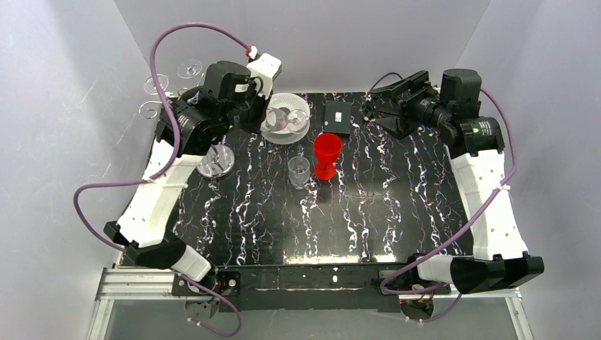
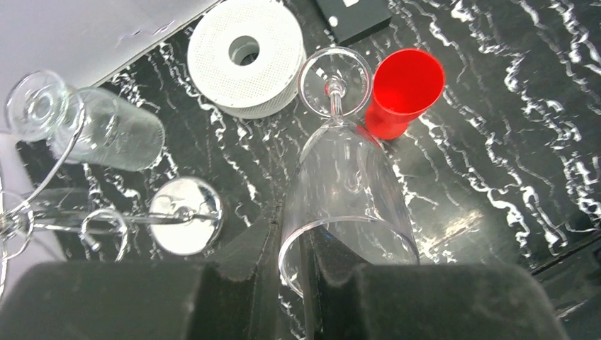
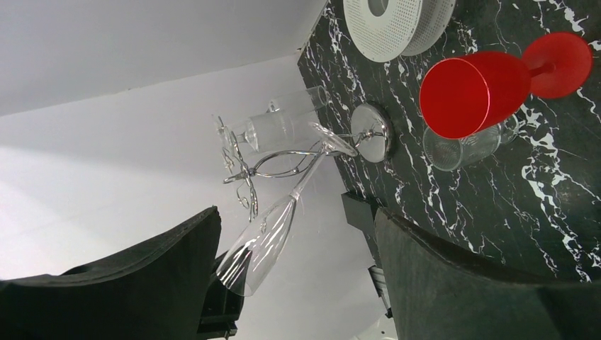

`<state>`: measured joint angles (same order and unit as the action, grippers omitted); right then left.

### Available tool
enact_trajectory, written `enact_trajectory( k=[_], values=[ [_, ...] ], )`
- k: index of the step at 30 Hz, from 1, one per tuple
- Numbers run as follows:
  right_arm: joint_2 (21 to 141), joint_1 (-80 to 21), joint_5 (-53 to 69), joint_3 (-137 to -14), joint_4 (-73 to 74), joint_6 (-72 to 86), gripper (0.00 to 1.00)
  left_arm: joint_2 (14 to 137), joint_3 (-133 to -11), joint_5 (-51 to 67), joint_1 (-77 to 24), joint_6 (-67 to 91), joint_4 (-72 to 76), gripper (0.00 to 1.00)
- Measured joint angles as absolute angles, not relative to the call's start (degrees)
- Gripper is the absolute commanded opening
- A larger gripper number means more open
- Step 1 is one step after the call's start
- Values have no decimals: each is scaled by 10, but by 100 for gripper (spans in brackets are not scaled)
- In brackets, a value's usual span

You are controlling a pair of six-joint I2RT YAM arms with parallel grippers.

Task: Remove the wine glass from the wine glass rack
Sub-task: Place the wine glass at the center of the board.

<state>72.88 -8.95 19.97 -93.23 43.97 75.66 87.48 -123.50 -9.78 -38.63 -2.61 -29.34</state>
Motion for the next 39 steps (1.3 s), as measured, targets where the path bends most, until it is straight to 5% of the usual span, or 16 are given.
enact_trajectory(
  k=[21,39],
  values=[
    [728,-90,201,-932,439,743,85,837,-1202,-173,-373,-50,-424,0],
    [728,-90,203,-932,439,733,84,828,-1107,-109,-322,18,-435,0]
  ],
)
